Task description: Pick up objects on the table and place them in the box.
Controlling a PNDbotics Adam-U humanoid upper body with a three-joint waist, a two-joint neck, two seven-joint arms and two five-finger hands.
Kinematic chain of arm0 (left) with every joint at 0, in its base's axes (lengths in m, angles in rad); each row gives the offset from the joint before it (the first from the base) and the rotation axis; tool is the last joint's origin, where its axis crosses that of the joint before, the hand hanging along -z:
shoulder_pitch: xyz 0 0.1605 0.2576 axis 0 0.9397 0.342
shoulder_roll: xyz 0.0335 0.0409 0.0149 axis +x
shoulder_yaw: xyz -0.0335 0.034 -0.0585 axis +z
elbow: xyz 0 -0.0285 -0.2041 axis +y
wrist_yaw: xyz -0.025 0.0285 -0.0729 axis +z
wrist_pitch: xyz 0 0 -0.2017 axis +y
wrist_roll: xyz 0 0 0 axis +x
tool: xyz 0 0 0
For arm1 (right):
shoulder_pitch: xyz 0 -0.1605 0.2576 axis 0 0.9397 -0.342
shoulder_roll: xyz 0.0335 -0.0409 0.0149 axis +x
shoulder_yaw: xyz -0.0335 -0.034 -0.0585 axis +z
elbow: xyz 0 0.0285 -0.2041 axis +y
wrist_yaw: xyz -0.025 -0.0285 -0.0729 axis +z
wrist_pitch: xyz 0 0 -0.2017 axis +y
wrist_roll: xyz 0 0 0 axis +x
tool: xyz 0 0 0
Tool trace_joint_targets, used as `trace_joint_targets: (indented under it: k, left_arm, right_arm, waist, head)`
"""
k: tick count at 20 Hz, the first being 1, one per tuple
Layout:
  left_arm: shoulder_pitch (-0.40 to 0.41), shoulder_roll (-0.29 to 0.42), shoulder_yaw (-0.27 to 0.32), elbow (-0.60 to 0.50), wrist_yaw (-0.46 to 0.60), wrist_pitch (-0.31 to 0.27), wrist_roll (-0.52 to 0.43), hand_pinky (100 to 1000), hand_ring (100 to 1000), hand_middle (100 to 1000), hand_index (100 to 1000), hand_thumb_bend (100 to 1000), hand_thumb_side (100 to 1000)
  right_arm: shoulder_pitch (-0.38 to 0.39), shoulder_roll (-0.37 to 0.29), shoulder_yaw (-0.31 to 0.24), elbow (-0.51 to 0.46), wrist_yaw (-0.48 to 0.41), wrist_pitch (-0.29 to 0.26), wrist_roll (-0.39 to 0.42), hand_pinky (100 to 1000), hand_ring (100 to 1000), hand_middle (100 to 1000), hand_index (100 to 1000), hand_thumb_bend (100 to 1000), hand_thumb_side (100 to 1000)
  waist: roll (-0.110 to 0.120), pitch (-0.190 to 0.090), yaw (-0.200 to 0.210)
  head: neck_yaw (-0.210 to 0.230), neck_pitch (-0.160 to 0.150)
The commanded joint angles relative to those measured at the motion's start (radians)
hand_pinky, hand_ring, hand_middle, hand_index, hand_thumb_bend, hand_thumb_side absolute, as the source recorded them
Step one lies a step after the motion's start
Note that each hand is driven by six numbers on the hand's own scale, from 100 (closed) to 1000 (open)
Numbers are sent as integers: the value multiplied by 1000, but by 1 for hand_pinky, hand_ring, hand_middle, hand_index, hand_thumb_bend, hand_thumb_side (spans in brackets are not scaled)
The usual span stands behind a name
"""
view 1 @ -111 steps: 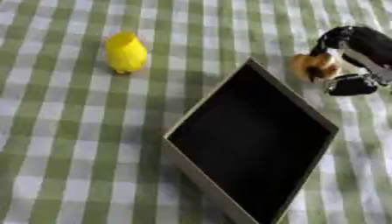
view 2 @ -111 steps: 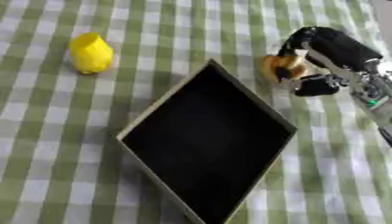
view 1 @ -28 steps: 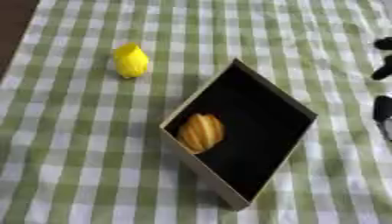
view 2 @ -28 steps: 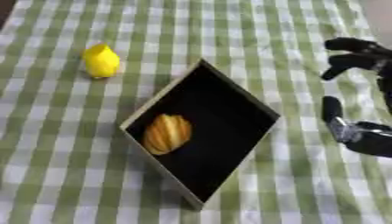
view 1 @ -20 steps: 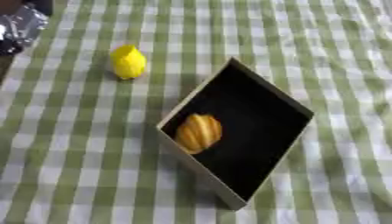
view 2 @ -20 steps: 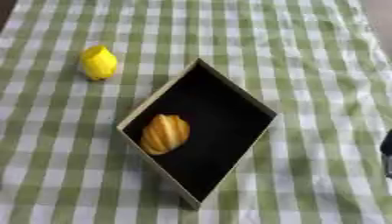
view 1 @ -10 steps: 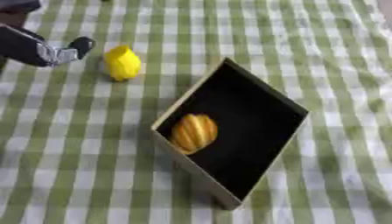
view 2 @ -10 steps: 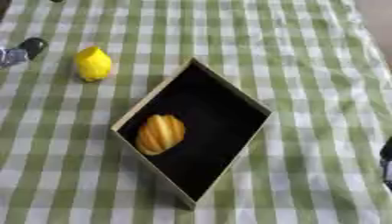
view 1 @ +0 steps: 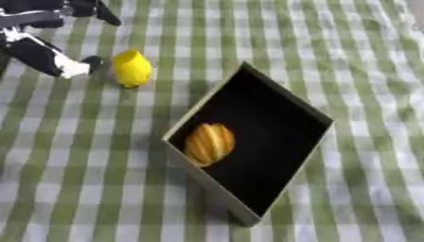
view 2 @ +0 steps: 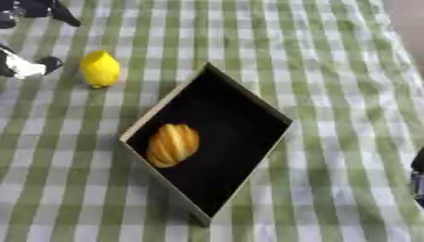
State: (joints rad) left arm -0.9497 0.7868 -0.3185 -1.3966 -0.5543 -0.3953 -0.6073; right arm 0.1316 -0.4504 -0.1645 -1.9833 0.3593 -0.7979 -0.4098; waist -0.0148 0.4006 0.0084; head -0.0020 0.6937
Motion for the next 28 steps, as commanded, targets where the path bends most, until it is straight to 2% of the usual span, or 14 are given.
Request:
trace_joint_targets:
  k: [1, 5, 8, 9, 12, 21, 28]
  left_arm:
    - [-34, -6, -1, 50, -6, 12, -19, 840, 841, 803, 931, 202, 581]
    - [-41, -39, -2, 97, -34, 18, -7, 844, 847, 809, 942, 219, 601]
    - [-40, -55, -6, 118, -60, 9, 4, 852, 858, 816, 946, 311, 705]
    - [-39, -58, -7, 121, -65, 2, 2, 853, 858, 816, 945, 321, 715]
    - [-42, -63, -2, 125, -76, -8, 5, 852, 863, 818, 945, 352, 710]
    - [-54, -98, 16, 197, -177, -6, 56, 854, 882, 831, 947, 416, 684]
    - [-55, -119, 22, 238, -243, -25, 109, 850, 879, 828, 945, 397, 671]
  right_arm:
    - [-6, -7, -3, -17, -16, 8, -3, 902, 810, 519, 762, 100, 376]
    - [-12, -3, 0, -17, -33, 21, 18, 902, 804, 509, 754, 100, 428]
    - [-19, 4, 2, -17, -46, 35, 36, 902, 800, 504, 750, 100, 479]
    - [-21, 6, 2, -17, -52, 39, 40, 902, 799, 503, 750, 100, 485]
    - [-25, 12, 5, -17, -64, 52, 59, 901, 795, 495, 743, 100, 529]
    - [-42, 38, 16, -17, -100, 99, 126, 901, 784, 479, 731, 100, 528]
    - [-48, 58, 20, -17, -112, 127, 165, 901, 779, 469, 724, 100, 528]
  waist:
    - [2, -22, 0]
    - [3, -20, -4]
    - [4, -16, -7]
    - [4, -15, -8]
    - [5, -11, -8]
    - [6, -2, -13]
    - [7, 7, -16]
  head:
    - [3, -1]
    - [4, -3]
    - [6, -6]
    - [6, -5]
    - [7, -6]
    - [8, -13]
    - [11, -21]
